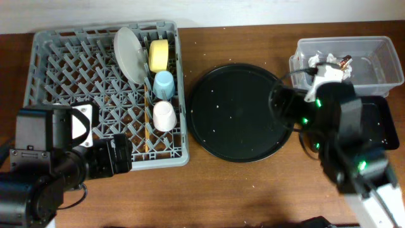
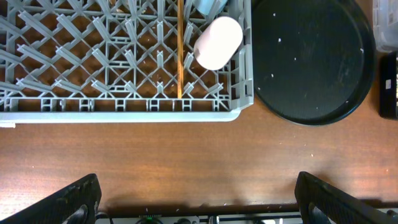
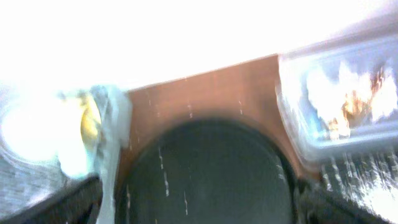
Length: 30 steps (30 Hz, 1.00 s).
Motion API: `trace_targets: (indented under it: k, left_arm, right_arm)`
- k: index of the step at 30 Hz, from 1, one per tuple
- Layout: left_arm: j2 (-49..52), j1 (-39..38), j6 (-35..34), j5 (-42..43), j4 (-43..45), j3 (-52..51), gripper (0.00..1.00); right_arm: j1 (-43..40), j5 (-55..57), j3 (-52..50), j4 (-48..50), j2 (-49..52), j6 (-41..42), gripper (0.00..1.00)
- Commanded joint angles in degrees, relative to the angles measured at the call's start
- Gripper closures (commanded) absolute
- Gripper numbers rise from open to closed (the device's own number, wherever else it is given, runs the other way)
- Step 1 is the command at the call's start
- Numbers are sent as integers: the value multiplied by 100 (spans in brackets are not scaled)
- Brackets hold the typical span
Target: Sort waste into correct bins and load items into the dishwasher rack
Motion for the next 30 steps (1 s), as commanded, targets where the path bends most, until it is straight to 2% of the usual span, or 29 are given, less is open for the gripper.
trace_targets:
  k: [1,2,3,9,14,18,30]
  left_arm:
    - [-22,7,31,22,-4,4,1]
    - [-22,7,31,22,-4,4,1]
    - [-24,7,33,22,-2,4,1]
    - [-11,7,33,22,-2,4,1]
    - [-11,7,33,22,-4,4,1]
    - [-11,7,31,22,-4,4,1]
    - [-11,7,33,22,-4,4,1]
  right_arm:
    - [-481,382,-1884,1838,-920,-341,2]
    - [-715,302,-2752,2645,-1445,-341,2]
    - [-883,164,-3362,2929,-1895,-341,2]
    - [-1268,-199,-5265,2949,-3974,-769,2]
    - [-1405,-575,-6148,2946,-5056,-769,2]
    - [-1399,-848,-6277,2846,-5661,-833,2]
    - [-1399,-914,-6277,2855,-5630,-835,2]
